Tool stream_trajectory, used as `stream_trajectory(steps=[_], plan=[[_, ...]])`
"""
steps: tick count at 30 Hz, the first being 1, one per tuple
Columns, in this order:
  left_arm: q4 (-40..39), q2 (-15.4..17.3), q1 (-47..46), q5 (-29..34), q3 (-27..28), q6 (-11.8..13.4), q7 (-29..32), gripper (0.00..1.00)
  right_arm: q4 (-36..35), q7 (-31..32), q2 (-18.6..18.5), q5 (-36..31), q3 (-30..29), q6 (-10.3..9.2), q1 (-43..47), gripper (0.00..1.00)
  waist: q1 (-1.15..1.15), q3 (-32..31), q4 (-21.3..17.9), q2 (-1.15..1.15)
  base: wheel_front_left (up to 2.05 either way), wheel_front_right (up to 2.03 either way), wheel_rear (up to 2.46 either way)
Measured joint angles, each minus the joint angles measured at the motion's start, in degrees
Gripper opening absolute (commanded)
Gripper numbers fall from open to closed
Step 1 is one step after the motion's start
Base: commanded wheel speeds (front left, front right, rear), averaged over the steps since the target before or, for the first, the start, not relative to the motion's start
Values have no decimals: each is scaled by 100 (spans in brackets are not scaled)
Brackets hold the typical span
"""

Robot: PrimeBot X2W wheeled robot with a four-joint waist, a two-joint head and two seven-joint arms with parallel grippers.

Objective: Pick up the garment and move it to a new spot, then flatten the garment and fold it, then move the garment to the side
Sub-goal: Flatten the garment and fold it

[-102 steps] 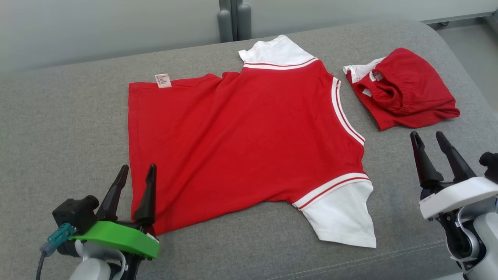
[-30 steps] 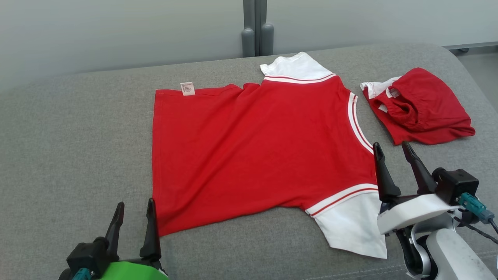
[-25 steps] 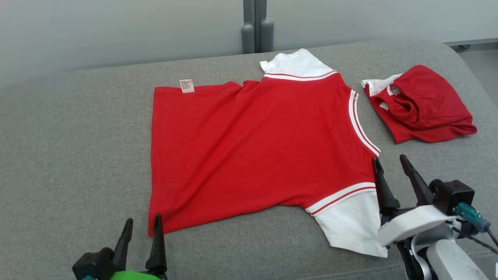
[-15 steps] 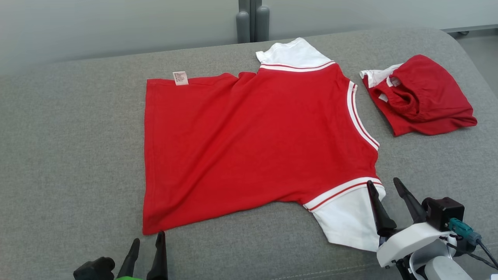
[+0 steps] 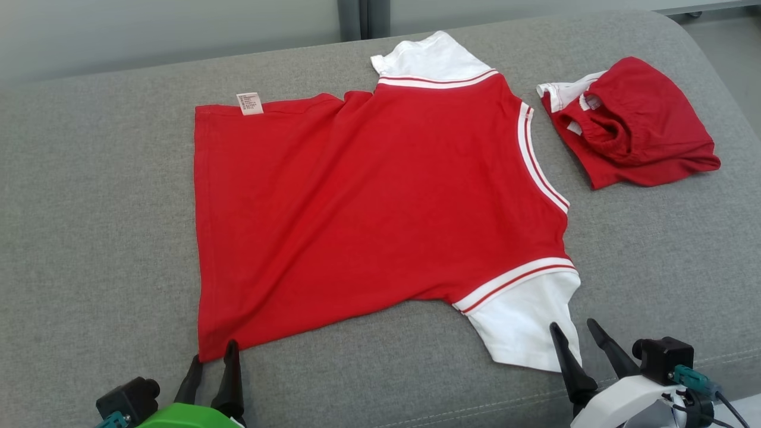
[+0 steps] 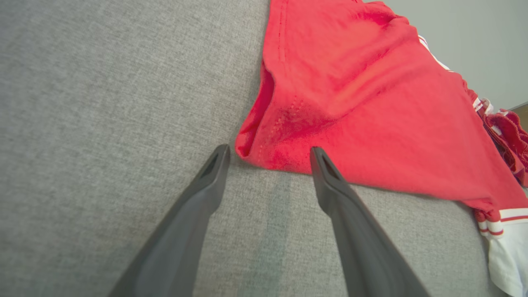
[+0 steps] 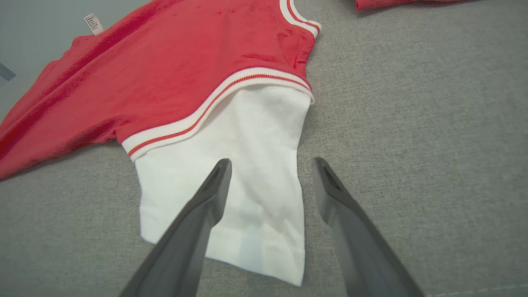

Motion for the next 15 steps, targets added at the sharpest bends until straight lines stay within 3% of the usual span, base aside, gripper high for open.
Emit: stream_trajectory(steps=[4, 6, 8, 9, 13, 15], plan=[[89, -4, -141, -11, -9, -47, -11, 100, 151, 1, 49, 60, 30, 75, 71, 100, 0, 66, -28, 0, 0, 0, 0], [167, -5, -178, -40, -13, -48, -18, 93, 192, 1, 85, 98, 52, 132, 80, 100, 0, 76, -29, 0, 0, 0, 0], [199, -7, -199, -42, -16, -53, -55, 77, 244, 1, 111, 102, 88, 159, 91, 100, 0, 85, -25, 0, 0, 0, 0], [205, -7, -208, -43, -18, -54, -58, 50, 266, 1, 116, 102, 105, 193, 96, 100, 0, 89, -23, 0, 0, 0, 0], [271, -8, -253, -73, -23, -103, -113, 28, 335, 13, 146, 114, 154, 227, 124, 100, 0, 104, -11, 0, 0, 0, 0], [335, -9, -308, -90, -26, -107, -162, 25, 391, 36, 146, 137, 152, 249, 127, 100, 0, 109, -3, 0, 0, 0, 0]])
